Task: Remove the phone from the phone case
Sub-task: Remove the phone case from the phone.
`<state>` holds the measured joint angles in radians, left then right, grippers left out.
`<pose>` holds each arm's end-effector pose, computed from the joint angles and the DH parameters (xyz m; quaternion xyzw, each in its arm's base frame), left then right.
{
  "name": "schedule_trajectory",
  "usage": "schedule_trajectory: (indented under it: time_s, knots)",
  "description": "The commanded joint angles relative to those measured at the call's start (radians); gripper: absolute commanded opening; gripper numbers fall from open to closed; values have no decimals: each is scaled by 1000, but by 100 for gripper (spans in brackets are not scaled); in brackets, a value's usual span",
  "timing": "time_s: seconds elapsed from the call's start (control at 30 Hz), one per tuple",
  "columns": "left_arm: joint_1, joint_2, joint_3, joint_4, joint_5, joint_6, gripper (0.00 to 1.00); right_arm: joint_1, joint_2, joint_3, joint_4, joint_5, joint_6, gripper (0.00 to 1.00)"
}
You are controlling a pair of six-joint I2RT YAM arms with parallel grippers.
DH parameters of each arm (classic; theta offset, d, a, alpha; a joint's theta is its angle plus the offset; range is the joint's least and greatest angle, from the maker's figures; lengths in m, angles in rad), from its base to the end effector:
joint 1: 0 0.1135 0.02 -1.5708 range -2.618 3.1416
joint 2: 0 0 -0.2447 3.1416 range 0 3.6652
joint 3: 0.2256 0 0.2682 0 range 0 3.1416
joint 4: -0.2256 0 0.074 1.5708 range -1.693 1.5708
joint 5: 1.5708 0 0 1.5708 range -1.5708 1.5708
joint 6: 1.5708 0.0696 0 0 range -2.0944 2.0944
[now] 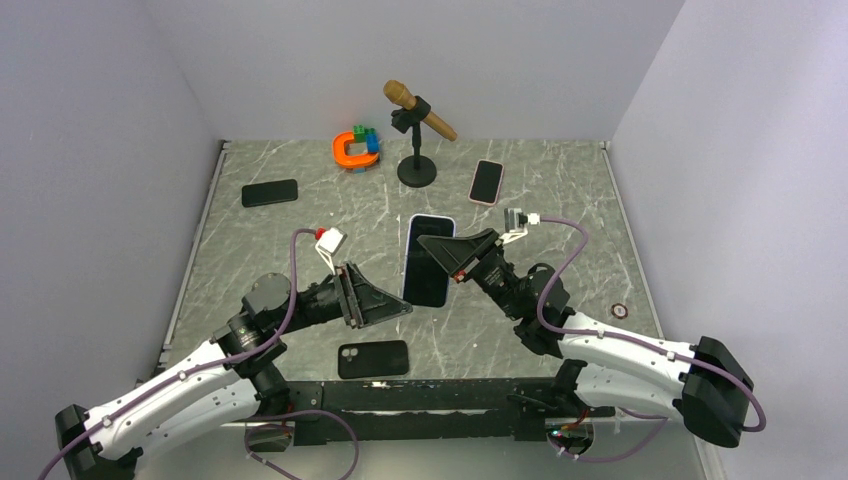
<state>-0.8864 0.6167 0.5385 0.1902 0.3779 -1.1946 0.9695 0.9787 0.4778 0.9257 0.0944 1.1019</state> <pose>0.1214 -0.1894 0.3099 0.0379 0.6683 -0.6950 0.2624 0.1593 0.2207 0.3027 0.0754 0.5377 0.7090 0.4500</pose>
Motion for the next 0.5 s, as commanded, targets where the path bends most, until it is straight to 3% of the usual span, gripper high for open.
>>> schedule_trajectory:
  time_s: [0.0,0.23,0.33,0.47]
  knots:
    - [20,12,40,101,-219,25,74,87,18,16,81,-146,60,0]
    - [28,44,55,146,-170,12,70,90,37,-25,193,-150,141,0]
    - [28,53,44,183,-102,-10,70,87,-16,-16,75,-100,101,0]
    - [29,28,29,187,-20,-6,81,46,-94,-7,-50,-38,75,0]
